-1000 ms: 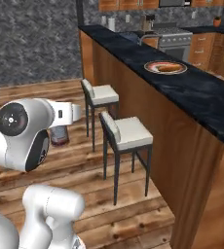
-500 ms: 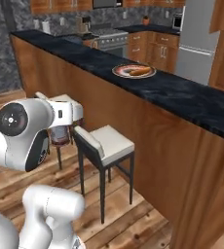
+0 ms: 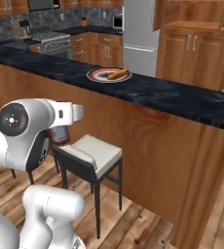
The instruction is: Move the hot dog bun to the plate on the dining table and place the condiment next to that plate. Then navigate to the fridge and take the sausage and place it on the plate as well.
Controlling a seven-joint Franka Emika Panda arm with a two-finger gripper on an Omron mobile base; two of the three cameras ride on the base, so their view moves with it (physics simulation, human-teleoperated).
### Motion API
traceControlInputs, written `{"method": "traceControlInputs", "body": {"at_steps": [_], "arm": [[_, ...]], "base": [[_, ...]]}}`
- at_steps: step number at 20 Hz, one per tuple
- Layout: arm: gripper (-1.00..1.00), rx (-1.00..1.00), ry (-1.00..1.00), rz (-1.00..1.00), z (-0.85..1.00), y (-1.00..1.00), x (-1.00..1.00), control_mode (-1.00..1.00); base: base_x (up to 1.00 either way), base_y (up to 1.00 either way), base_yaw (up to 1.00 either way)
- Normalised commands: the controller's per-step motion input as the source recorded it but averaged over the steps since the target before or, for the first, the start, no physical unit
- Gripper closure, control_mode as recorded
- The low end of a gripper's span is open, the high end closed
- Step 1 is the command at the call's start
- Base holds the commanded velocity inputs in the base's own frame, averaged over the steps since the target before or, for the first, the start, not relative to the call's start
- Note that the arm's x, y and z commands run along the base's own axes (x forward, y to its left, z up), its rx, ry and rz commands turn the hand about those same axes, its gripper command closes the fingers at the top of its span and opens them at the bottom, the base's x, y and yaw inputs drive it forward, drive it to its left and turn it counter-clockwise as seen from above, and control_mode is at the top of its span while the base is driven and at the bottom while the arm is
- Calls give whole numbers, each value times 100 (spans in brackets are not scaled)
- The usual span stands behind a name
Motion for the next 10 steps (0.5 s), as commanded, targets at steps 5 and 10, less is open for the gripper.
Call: {"method": "traceControlInputs", "body": {"at_steps": [5, 10], "arm": [[100, 0, 0, 0, 0, 0, 0, 100], [100, 0, 0, 0, 0, 0, 0, 100]], "base": [[23, 74, -49], [27, 85, -45]]}}
